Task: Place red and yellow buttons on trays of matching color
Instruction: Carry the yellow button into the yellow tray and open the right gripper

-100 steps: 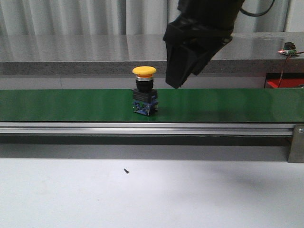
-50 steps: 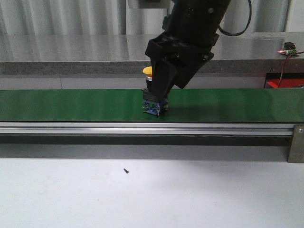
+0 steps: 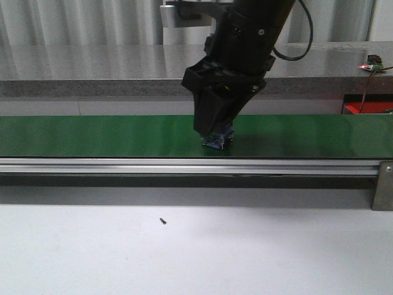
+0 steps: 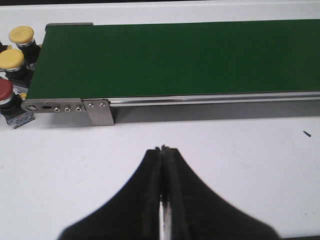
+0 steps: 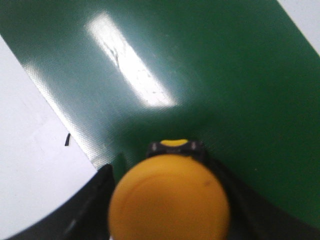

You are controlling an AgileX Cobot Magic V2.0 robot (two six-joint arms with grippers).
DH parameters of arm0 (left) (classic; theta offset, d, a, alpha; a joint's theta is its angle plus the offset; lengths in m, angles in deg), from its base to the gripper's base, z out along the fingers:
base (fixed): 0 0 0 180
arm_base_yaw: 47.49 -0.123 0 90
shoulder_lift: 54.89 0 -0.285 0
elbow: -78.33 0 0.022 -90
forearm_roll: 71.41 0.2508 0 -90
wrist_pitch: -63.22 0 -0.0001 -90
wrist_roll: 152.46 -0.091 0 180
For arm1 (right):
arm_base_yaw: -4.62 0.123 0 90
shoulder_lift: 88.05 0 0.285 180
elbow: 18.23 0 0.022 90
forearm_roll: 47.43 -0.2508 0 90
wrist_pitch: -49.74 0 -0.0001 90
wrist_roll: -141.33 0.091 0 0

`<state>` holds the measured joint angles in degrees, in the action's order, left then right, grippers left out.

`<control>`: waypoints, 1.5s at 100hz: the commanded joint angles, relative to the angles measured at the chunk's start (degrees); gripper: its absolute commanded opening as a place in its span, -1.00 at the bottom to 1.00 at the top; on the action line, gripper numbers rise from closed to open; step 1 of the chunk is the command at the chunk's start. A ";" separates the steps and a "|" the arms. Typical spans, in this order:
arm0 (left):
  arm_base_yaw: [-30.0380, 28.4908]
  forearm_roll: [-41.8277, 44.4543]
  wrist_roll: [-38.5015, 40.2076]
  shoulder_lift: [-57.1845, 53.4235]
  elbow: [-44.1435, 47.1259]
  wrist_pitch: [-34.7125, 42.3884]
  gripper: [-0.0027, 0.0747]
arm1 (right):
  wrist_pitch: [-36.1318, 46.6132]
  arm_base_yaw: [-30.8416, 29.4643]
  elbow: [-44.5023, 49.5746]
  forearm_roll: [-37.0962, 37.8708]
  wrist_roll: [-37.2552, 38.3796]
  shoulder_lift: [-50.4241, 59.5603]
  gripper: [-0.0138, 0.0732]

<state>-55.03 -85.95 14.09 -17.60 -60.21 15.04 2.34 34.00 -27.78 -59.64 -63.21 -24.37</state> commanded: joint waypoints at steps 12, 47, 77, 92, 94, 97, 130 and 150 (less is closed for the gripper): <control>0.48 -1.41 -0.06 0.19 -1.60 4.27 -0.98 | 2.06 -0.14 -1.78 -0.83 -0.36 2.84 -0.20; 0.48 -1.41 -0.06 0.19 -1.60 4.27 -0.98 | 1.54 -2.20 -1.70 -0.83 3.35 7.09 -0.24; 0.48 -1.41 -0.06 0.19 -1.60 4.27 -0.98 | 0.76 -13.32 3.77 -0.83 8.90 14.07 -0.24; 0.48 -1.41 -0.06 0.19 -1.60 4.27 -0.98 | 2.74 -20.37 9.44 -0.83 10.33 17.44 -0.24; 0.48 -1.41 -0.06 0.19 -1.60 4.27 -0.98 | 2.97 -21.44 9.97 -0.83 10.38 17.74 -0.24; 0.48 -1.41 -0.06 0.19 -1.60 4.27 -0.98 | 3.20 -22.81 11.18 -0.83 10.38 18.20 -0.24; 0.48 -1.41 -0.06 0.19 -1.60 4.27 -0.98 | 5.52 -37.68 18.27 -0.83 10.38 19.16 -0.24; 0.48 -1.41 -0.06 0.19 -1.60 4.27 -0.98 | 8.22 -44.38 19.07 -0.74 10.38 18.94 -0.24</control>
<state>-55.03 -85.95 14.09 -17.60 -60.21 15.04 7.10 -8.01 -7.68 -60.04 -52.80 -8.12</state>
